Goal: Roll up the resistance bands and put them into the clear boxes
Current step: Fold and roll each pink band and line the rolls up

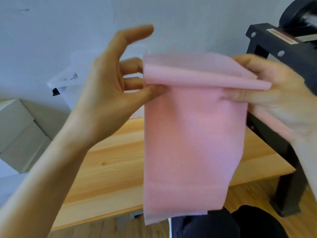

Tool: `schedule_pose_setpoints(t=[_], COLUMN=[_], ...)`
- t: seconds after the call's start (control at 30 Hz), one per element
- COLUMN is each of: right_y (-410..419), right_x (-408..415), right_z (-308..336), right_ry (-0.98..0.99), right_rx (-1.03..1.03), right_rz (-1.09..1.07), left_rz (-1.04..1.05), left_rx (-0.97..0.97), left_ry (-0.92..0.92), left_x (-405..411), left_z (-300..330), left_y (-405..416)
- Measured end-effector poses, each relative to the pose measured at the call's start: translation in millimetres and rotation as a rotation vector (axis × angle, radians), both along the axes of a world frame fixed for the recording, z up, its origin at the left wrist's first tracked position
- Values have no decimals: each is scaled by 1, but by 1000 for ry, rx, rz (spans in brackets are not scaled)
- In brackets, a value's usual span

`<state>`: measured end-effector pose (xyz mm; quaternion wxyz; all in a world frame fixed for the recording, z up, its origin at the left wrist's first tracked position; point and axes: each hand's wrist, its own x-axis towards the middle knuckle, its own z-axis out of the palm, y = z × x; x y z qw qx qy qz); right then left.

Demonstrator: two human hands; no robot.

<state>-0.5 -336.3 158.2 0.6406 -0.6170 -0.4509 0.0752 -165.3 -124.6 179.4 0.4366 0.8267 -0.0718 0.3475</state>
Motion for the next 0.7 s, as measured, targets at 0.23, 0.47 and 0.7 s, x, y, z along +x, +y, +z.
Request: schedule_pose_setpoints(t=[0.23, 0.47, 0.7], right_y=[51, 99, 133], right_x=[42, 72, 108], right_z=[-76, -143, -176], right_ry=[144, 310, 238], right_rx=[-346, -370, -307], right_rz=[-283, -409, -483], left_rz=[271, 293, 389], left_rx=[-2, -410, -140], left_ry=[327, 418, 426], left_x=[63, 108, 142], left_z=[-88, -155, -196], left_y=[46, 68, 93])
